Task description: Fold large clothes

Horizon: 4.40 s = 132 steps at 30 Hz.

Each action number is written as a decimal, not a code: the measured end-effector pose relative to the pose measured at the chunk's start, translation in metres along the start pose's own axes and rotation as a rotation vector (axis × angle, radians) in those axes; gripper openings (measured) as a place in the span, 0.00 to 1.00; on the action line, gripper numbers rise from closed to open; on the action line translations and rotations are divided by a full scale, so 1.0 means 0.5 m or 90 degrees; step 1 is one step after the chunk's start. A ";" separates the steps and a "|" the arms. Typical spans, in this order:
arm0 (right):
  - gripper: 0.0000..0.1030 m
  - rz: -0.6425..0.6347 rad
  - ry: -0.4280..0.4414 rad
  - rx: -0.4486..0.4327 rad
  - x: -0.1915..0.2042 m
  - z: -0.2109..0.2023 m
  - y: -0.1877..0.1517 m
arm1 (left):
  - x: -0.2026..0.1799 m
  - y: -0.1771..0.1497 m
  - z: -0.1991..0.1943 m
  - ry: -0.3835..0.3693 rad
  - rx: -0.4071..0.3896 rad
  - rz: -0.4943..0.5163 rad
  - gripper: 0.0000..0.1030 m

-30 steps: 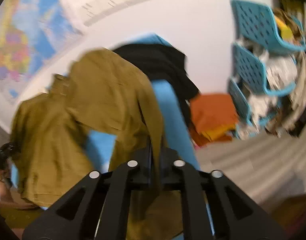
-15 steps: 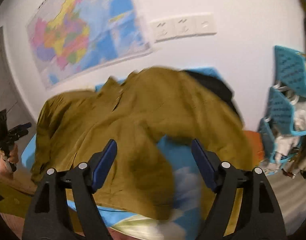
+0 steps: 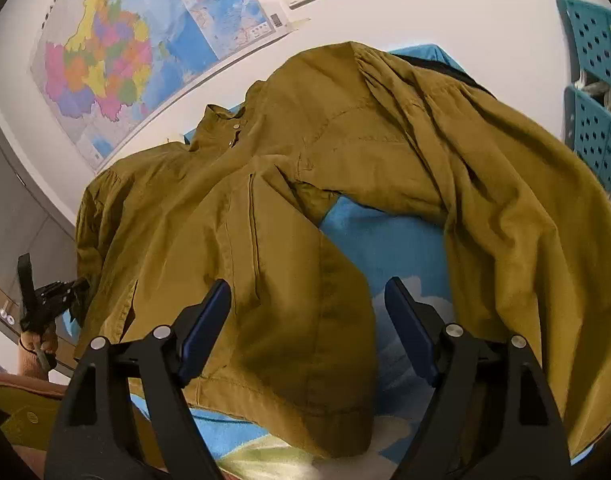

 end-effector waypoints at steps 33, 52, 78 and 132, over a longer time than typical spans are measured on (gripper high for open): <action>0.17 -0.009 0.039 0.114 0.029 -0.060 -0.171 | -0.040 -0.059 -0.029 -0.139 0.075 -0.011 0.09; 0.69 -0.088 -0.201 -0.008 -0.141 -0.020 0.072 | -0.281 0.110 -0.129 -0.290 -0.098 0.151 0.58; 0.07 0.076 0.022 -0.027 -0.069 -0.194 0.349 | -0.391 0.266 0.001 -0.440 -0.061 0.169 0.68; 0.02 0.131 -0.034 0.038 -0.106 0.281 0.441 | -0.282 0.306 0.121 -0.419 0.068 0.148 0.60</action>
Point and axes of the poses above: each gripper's, at about its wrist camera, not at the fingertips, and z roughly the way its jaws point, x to its left, y to its top, the point moved 9 cm from there along z, roughly the way its jaws point, and after that the axes turned 7 degrees about -y, right-handed, at the moved point
